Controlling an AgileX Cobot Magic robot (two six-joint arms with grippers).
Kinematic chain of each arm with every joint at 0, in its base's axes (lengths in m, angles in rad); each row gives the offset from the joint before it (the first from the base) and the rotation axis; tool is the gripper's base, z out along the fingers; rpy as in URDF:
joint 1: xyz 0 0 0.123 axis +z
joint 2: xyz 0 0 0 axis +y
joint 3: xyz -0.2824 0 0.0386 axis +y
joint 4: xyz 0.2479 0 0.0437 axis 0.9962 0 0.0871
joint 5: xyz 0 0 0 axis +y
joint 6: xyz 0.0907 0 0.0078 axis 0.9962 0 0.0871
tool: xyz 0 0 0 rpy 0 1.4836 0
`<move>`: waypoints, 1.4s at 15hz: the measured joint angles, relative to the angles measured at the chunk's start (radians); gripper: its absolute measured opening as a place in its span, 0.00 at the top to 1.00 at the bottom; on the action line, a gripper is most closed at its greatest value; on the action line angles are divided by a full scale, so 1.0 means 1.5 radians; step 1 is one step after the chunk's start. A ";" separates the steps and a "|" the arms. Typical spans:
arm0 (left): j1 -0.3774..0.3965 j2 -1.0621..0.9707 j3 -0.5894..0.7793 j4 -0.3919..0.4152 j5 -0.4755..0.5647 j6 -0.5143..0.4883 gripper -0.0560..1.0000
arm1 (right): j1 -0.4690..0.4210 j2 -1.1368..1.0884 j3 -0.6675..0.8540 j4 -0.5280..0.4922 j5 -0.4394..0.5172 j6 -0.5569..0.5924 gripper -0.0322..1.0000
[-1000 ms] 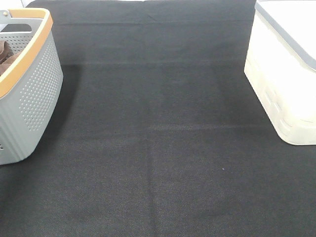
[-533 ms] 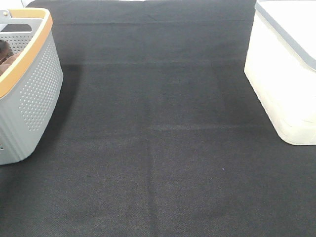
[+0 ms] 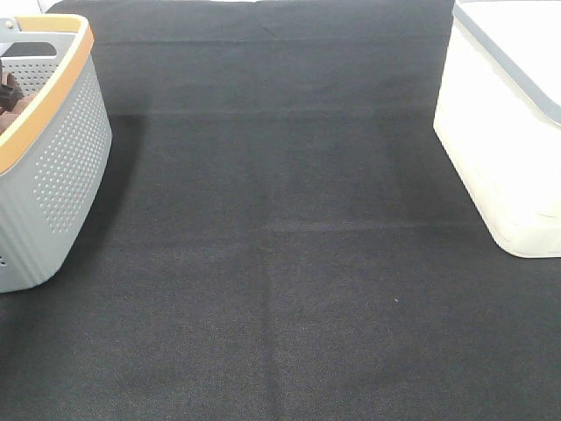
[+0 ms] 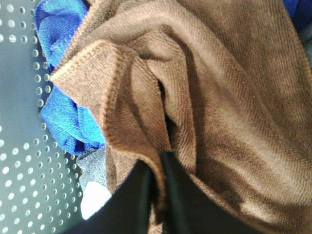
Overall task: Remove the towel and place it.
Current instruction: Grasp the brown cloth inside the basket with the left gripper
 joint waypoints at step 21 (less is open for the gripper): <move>0.000 0.000 0.000 0.050 -0.027 0.000 0.76 | 0.000 0.000 0.000 0.000 0.000 0.000 0.14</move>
